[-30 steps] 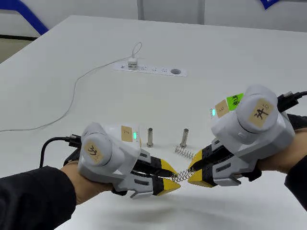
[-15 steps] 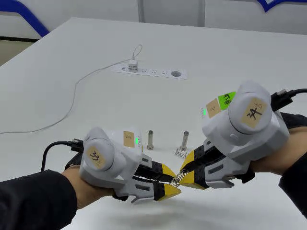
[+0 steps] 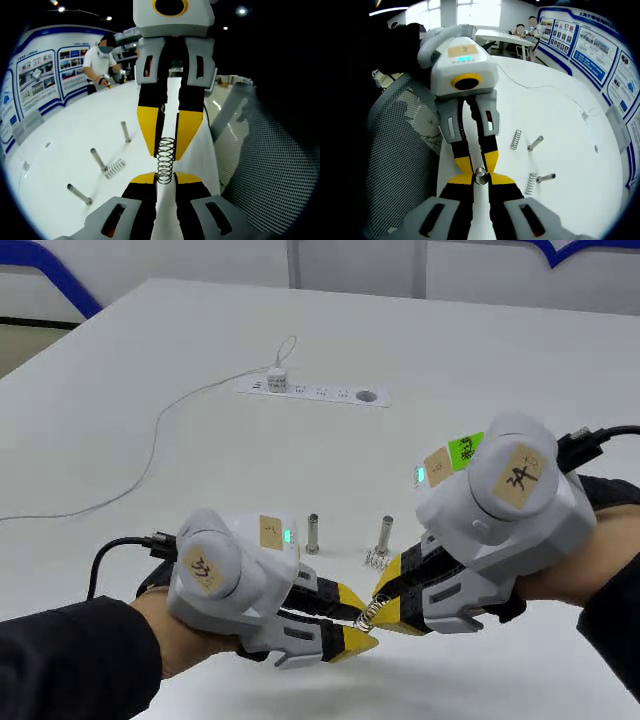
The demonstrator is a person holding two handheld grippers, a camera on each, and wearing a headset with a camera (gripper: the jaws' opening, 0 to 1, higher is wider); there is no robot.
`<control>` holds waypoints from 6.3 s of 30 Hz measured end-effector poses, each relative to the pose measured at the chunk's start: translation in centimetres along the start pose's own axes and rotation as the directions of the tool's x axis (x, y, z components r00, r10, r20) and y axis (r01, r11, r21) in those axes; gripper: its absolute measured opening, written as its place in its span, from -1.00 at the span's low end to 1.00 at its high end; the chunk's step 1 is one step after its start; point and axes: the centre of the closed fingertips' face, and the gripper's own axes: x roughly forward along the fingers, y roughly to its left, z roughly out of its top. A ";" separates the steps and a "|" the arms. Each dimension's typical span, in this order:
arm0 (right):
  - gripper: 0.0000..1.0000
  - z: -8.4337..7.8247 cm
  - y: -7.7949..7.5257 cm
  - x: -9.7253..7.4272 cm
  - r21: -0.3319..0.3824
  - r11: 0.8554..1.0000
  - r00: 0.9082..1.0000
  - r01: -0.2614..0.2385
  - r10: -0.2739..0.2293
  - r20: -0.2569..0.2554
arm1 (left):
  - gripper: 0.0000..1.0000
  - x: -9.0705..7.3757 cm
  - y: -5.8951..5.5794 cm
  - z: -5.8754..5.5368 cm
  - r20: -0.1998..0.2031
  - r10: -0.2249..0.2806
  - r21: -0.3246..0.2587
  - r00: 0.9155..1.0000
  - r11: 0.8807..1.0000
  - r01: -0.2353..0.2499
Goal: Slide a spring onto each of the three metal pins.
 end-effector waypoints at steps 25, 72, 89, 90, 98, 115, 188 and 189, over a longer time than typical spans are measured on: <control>-0.77 -2.1 -2.4 -2.2 0.056 0.996 0.997 0.073 -0.072 -0.025 | -0.40 -3.8 2.7 0.3 0.033 0.136 -0.076 0.990 0.988 -0.134; -0.77 -9.0 -11.4 -7.7 0.132 0.956 0.949 0.262 -0.230 -0.216 | -0.20 -7.4 4.9 -2.6 0.040 0.321 -0.238 0.946 0.923 -0.303; -0.77 -10.5 -12.5 -5.9 0.168 0.957 0.948 0.236 -0.188 -0.258 | -0.19 -7.3 4.8 -2.7 0.045 0.314 -0.244 0.948 0.924 -0.295; -0.77 -10.6 -12.5 -5.8 0.167 0.958 0.947 0.234 -0.186 -0.263 | -0.19 -7.3 4.8 -2.7 0.045 0.314 -0.244 0.948 0.924 -0.294; -0.77 -11.0 -12.6 -5.1 0.171 0.959 0.944 0.227 -0.173 -0.282 | -0.20 -7.2 4.7 -2.7 0.046 0.314 -0.245 0.948 0.924 -0.294; -0.76 -12.7 -12.6 -2.4 0.183 0.962 0.933 0.203 -0.134 -0.335 | -0.20 -7.2 4.6 -2.8 0.041 0.313 -0.244 0.949 0.924 -0.294; -0.76 -9.1 -10.4 6.2 0.250 0.962 0.974 0.108 -0.052 -0.219 | -0.22 -7.2 4.8 -2.9 0.037 0.312 -0.239 0.949 0.925 -0.295; -0.77 -9.1 -10.4 6.2 0.246 0.963 0.975 0.106 -0.052 -0.216 | -0.22 -7.2 4.8 -2.9 0.037 0.312 -0.238 0.949 0.925 -0.295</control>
